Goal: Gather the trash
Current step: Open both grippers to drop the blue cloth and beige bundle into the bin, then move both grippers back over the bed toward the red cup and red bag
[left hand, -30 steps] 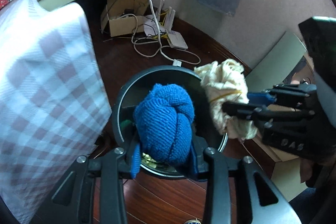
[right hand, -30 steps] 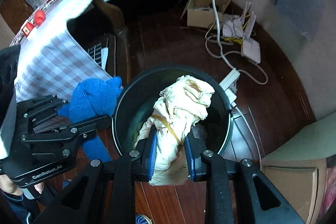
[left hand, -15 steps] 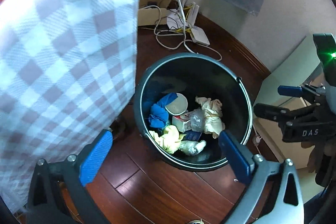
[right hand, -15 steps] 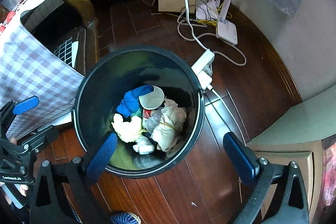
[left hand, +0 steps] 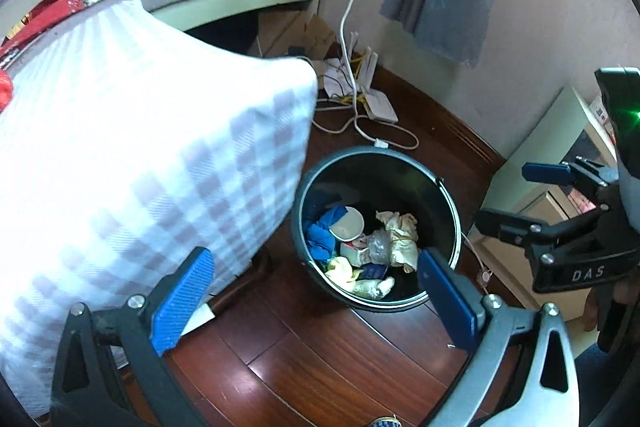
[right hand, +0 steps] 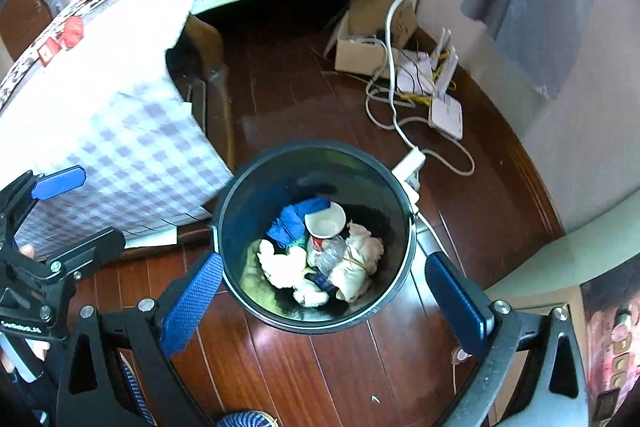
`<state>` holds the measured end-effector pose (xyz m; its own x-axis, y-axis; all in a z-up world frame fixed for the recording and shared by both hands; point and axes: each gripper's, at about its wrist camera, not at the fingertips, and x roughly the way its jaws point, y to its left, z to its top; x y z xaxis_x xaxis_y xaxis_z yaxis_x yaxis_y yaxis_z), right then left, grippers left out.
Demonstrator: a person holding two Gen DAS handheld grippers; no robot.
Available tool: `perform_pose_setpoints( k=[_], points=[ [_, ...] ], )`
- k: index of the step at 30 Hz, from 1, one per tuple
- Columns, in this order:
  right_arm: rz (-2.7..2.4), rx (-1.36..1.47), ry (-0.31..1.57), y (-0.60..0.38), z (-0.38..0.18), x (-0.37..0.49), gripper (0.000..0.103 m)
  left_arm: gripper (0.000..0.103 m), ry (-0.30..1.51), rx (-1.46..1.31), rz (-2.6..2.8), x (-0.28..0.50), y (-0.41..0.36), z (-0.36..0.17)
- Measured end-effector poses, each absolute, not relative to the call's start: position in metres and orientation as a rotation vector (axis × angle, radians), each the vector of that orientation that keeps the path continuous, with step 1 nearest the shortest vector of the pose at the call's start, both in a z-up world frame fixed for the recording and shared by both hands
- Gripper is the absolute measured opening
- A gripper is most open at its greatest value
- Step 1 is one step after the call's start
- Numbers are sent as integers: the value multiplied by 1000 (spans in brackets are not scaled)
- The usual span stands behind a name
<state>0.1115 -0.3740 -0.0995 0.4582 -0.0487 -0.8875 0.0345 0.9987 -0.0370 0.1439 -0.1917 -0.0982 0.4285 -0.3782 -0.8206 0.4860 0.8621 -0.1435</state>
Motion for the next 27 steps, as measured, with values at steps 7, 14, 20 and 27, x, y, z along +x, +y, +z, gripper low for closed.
perform_pose_setpoints(
  k=[7, 14, 20, 27],
  points=[
    [-15, -55, 1053, -350, -73, 105, 102, 102, 946, 91, -517, 139, -166, -75],
    [33, -72, 994, -319, -41, 106, 102, 102, 898, 89, -472, 135, -133, -50],
    [119, -78, 927, -275, -11, 119, 102, 102, 845, 70, -397, 140, -94, -27],
    [209, -141, 860, -216, 16, 138, 102, 102, 793, 30, -295, 146, -41, -8]
  ],
)
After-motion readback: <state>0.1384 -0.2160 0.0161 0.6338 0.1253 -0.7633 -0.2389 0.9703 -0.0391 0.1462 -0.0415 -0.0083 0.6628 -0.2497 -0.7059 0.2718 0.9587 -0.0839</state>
